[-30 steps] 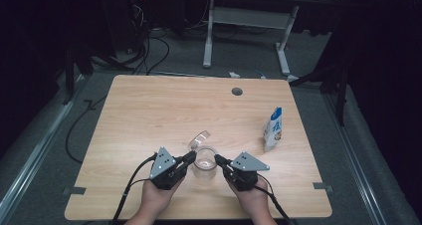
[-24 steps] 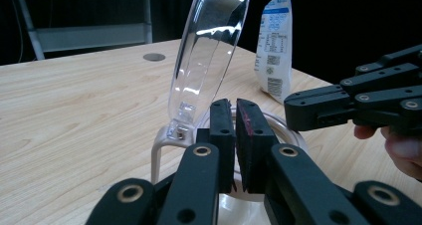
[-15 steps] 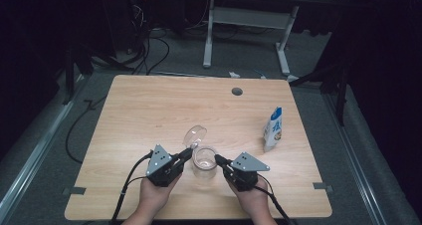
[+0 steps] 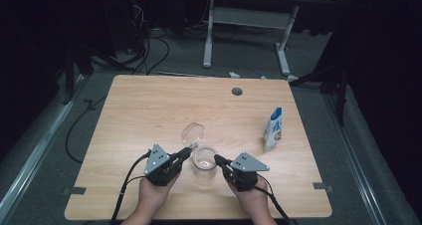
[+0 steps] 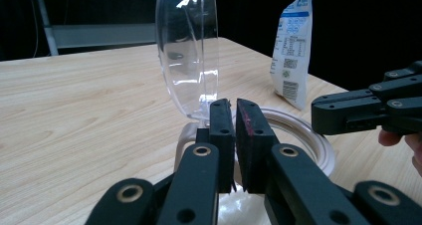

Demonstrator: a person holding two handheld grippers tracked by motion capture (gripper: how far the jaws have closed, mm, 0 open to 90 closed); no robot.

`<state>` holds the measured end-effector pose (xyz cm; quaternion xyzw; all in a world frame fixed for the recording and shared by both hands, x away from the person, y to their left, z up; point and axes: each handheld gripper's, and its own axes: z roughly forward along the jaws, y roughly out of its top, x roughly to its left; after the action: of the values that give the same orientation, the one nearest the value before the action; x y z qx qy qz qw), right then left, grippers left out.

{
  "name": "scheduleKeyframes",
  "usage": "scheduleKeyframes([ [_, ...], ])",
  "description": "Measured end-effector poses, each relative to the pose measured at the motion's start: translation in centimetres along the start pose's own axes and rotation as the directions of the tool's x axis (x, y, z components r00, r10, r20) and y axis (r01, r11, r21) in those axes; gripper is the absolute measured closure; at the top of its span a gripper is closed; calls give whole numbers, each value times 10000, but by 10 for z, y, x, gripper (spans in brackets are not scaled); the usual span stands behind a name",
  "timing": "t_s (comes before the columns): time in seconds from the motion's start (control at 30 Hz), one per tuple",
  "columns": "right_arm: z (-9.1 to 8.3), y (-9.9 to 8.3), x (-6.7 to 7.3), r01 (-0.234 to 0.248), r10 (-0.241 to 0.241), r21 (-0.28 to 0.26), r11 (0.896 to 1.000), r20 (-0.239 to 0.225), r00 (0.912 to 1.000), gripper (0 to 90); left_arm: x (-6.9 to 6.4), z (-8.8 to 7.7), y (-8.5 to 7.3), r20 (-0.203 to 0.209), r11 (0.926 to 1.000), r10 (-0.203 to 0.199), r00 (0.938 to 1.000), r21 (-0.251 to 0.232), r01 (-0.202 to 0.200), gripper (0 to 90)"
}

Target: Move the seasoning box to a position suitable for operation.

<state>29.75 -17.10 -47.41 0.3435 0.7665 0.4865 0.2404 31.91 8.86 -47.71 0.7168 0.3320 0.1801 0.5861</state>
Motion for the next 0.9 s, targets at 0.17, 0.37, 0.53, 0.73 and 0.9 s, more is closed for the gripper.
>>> scheduleKeyframes([
  [0.17, -3, -1, -1, -80, 81, -72, 9999, 55, 10000, 866, 0, -5, -2, -54, 9997, 195, 9998, 112, -194, 838],
  [0.37, -17, -16, -19, -567, 578, -239, 9981, 483, 9972, 848, 6, -12, -6, -126, 9980, 456, 9989, 448, -449, 789],
  [0.53, -30, -29, -32, -1101, 1115, -237, 9936, 729, 9911, 834, 25, -22, -14, -605, 9890, 969, 9935, 1179, -893, 777],
  [0.73, -38, -40, -41, -1197, 1198, -78, 9928, 1161, 9860, 807, 40, -30, -23, -882, 9801, 1102, 9900, 1750, -935, 740],
  [0.9, -39, -51, -51, -1320, 1270, 196, 9911, 1659, 9779, 765, 52, -34, -37, -1007, 9776, 673, 9926, 2057, -454, 668],
])
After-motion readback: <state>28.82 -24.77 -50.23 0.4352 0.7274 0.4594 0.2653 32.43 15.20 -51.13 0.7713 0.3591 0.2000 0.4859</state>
